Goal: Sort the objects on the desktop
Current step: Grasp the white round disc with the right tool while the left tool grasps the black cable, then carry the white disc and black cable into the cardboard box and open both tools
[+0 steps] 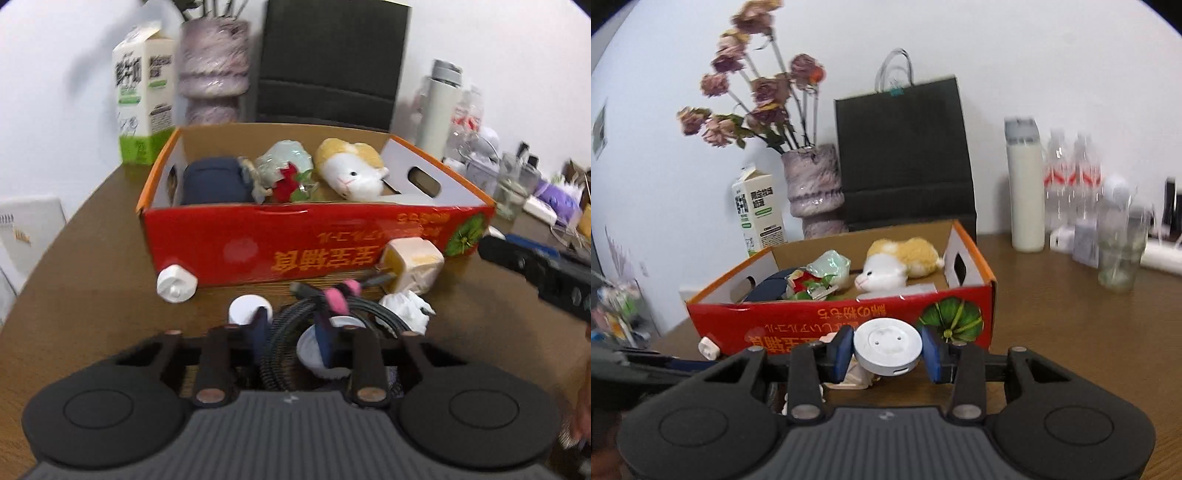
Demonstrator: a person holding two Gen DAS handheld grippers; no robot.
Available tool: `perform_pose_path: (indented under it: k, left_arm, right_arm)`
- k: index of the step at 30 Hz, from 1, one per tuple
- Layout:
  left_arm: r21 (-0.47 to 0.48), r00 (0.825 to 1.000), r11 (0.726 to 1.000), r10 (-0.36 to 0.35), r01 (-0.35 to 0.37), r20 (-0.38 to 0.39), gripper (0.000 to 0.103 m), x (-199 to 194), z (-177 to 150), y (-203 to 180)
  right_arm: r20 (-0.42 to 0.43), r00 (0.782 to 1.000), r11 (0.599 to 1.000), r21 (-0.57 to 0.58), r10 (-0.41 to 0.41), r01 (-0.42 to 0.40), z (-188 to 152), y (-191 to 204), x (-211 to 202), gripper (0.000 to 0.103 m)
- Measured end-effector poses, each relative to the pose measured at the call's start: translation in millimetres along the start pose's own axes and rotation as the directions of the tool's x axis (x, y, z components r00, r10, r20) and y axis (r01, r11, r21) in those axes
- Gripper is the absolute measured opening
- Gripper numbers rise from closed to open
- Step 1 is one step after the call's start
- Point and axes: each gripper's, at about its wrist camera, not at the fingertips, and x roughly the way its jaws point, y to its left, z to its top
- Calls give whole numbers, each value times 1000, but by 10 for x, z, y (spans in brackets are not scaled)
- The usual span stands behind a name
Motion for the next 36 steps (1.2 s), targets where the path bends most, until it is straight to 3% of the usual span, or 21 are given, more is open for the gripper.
perform_pose_path:
  k: [3, 8, 10, 11, 12, 13, 15, 17, 19, 21, 24, 29, 33, 36]
  left_arm:
    - [-22, 1000, 1000, -22, 22, 16, 9, -118, -29, 19]
    - [-9, 1000, 1000, -10, 10, 17, 7, -245, -145, -81]
    - [-29, 998, 1000, 5, -3, 65, 17, -336, -175, -102]
    - [-24, 995, 1000, -7, 9, 95, 26, -382, -189, -122]
    - [-4, 994, 1000, -16, 17, 107, 41, -399, -187, -162]
    - [27, 994, 1000, -16, 13, 110, 44, -394, -183, -228]
    - [72, 995, 997, -18, 11, 100, 41, -322, -172, -327]
    - [72, 999, 997, -26, 23, 37, 23, -162, -162, -377]
    - [53, 999, 998, -23, 21, 39, 10, -141, -176, -403]
    - [58, 998, 998, 4, -8, 61, 9, -209, -184, -452]
    - [32, 993, 999, -31, 27, 110, 9, -419, -209, -459]
    - [-21, 982, 1000, -16, 20, 191, 9, -869, -151, -388]
    - [-82, 970, 995, -30, 51, 241, 9, -1174, -46, -223]
    - [-51, 967, 998, -17, 31, 256, 9, -1232, 202, -154]
  right_arm:
    - [-18, 999, 999, -21, 39, -39, -28, 89, 12, 39]
    - [-12, 999, 991, -123, 51, -52, -98, 286, -64, 39]
    - [-2, 999, 989, -135, 53, -53, -112, 307, -108, 39]
    - [-1, 999, 990, -132, 53, -52, -116, 303, -119, 39]
    - [0, 999, 991, -125, 50, -49, -120, 295, -126, 39]
    - [0, 999, 992, -116, 46, -45, -122, 278, -132, 39]
    - [0, 999, 995, -97, 38, -38, -115, 243, -127, 39]
    - [-1, 1000, 996, -88, 26, -26, -118, 219, -115, 39]
    - [-3, 1000, 997, -81, 9, -9, -131, 198, -93, 39]
    - [-7, 1000, 998, -69, -5, 5, -146, 168, -70, 39]
    - [-23, 1000, 999, -32, -4, 3, -152, 97, -42, 39]
    - [-21, 1000, 1000, -18, -2, 2, -158, 73, -32, 39]
    - [16, 1000, 1000, -28, -6, 6, -150, 98, -104, 39]
    - [51, 998, 1000, -18, 20, -19, -88, 70, -246, 39]
